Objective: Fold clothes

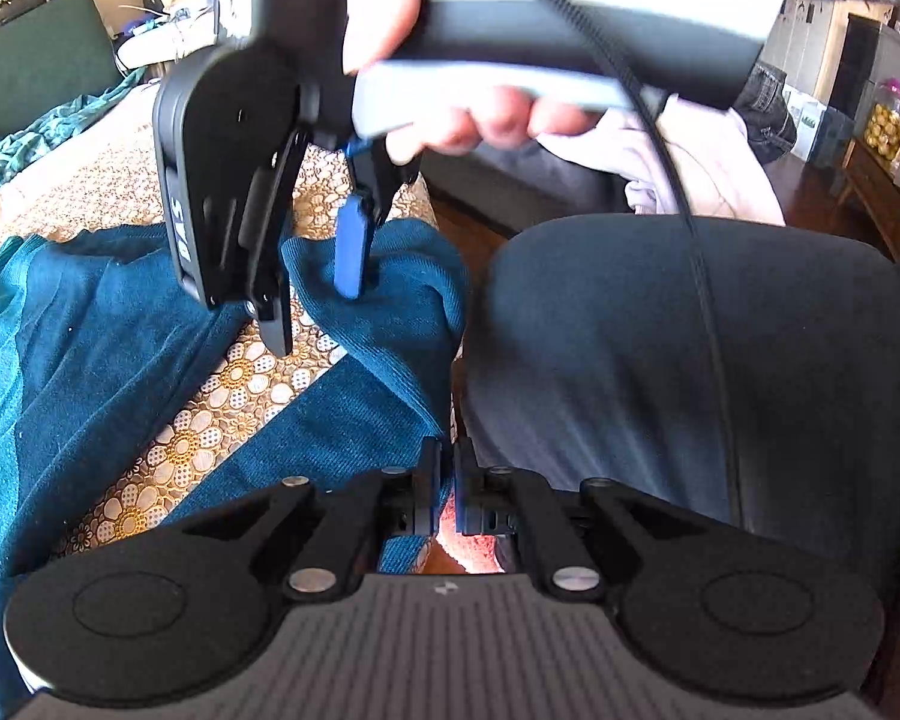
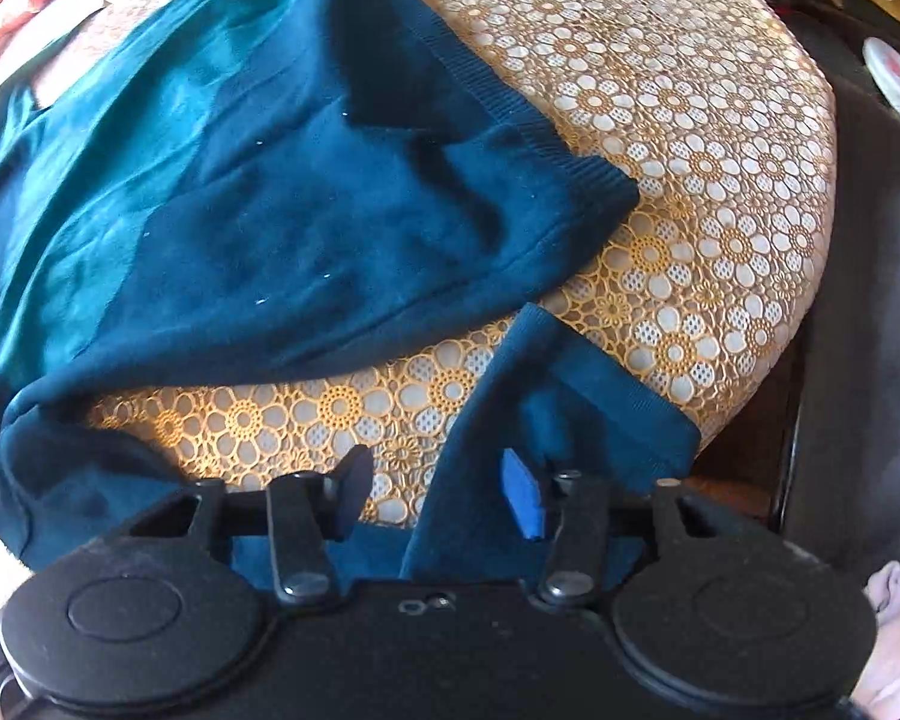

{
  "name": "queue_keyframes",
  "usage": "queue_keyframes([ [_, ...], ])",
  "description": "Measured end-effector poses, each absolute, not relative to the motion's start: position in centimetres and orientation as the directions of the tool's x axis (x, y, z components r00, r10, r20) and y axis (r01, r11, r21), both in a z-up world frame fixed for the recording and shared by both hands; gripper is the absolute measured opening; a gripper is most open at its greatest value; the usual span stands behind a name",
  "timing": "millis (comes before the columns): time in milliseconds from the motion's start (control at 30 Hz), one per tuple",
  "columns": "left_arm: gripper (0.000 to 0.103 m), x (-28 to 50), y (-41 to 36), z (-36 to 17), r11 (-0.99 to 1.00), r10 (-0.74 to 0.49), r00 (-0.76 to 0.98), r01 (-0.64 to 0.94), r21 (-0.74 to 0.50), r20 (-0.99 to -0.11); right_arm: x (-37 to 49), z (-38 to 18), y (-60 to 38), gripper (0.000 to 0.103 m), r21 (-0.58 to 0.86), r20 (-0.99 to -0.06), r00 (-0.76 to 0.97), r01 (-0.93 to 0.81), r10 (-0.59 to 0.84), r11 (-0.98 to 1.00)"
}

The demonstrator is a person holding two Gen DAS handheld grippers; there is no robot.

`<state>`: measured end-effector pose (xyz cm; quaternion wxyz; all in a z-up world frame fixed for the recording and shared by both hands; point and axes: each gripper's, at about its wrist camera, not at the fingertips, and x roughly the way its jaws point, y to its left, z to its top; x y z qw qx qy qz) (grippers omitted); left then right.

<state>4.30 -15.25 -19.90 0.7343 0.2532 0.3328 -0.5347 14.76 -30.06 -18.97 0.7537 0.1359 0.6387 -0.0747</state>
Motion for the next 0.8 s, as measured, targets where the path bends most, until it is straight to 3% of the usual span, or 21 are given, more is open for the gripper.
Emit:
queue_keyframes([
  [167,0.003,4.5,-14.8,-19.8,0.31,-0.639,0.209,0.951,0.001,-0.74,14.5,-19.0,-29.8,0.103,0.031,-0.985,0.172,0.298,-0.022,0.954],
  [300,0.003,4.5,-14.1,-19.6,0.33,-0.645,0.229,0.944,0.004,-0.729,13.8,-18.8,-30.9,0.103,0.049,-0.979,0.204,0.303,-0.015,0.952],
  [567,0.004,5.3,-12.6,-18.7,0.428,-0.643,0.297,0.904,-0.009,-0.706,9.6,-14.5,-37.0,0.103,0.358,-0.891,0.427,0.446,0.157,0.82],
  [800,0.004,6.1,-9.5,-17.7,0.571,-0.647,0.318,0.805,-0.163,-0.693,6.0,-11.8,-39.3,0.103,0.557,-0.758,0.599,0.389,0.258,0.733],
])
